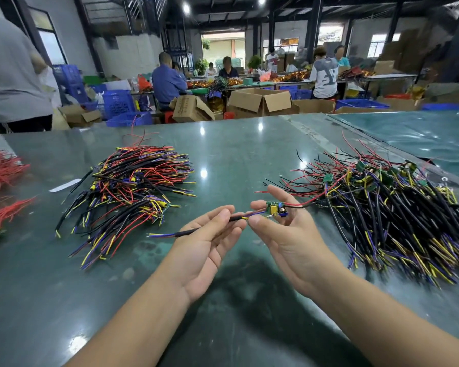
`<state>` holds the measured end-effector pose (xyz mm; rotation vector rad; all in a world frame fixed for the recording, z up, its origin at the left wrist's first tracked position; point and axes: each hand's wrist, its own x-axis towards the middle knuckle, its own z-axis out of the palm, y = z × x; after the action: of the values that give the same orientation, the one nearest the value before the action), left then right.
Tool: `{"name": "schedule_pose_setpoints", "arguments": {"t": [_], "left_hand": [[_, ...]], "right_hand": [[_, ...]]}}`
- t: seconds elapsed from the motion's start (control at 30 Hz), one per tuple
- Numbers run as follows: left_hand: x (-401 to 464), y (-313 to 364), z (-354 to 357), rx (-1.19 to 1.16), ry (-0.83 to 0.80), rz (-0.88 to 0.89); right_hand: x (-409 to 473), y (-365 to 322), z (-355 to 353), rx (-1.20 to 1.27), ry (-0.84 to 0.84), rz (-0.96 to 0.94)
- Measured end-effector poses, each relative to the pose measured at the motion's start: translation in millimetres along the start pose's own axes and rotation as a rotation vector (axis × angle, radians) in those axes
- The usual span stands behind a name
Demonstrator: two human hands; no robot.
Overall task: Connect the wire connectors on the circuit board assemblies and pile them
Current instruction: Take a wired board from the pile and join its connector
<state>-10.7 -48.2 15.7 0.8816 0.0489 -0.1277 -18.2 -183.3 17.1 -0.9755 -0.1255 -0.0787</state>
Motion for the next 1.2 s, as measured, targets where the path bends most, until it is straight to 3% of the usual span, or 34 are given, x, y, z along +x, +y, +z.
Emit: {"name": "schedule_pose_setpoints", "arguments": {"t": [0.2, 0.37, 0.53, 0.77, 1.0, 1.2], "left_hand": [[-1.6, 2.9, 3.6, -0.095, 0.034, -0.034], [-1.1, -1.5, 3.5, -0.062, 0.013, 0.004], [-1.4, -7.7, 5.0, 0.055, -0.019, 0.095], [-1.3, -8.9, 1.1, 0.194, 0.098, 0.223], [-1.7, -7.9, -0.2, 0.208, 0.073, 0.143], [-0.5, 0.9, -1.5, 0.208, -0.004, 0.114]], "right_hand": [[1.2, -2.9, 0.7, 0.222, 0.011, 0.004], [3.0, -4.8, 0.3, 0.232, 0.016, -0.004], [1.5, -0.8, 1.2, 0.118, -0.022, -0.005], [-0.3, 4.5, 0.3, -0.263, -0.028, -0.006], [1.5, 1.0, -3.6, -0.356, 0.053, -0.02], [4.6, -4.8, -7.2, -0.145, 0.004, 0.125]]}}
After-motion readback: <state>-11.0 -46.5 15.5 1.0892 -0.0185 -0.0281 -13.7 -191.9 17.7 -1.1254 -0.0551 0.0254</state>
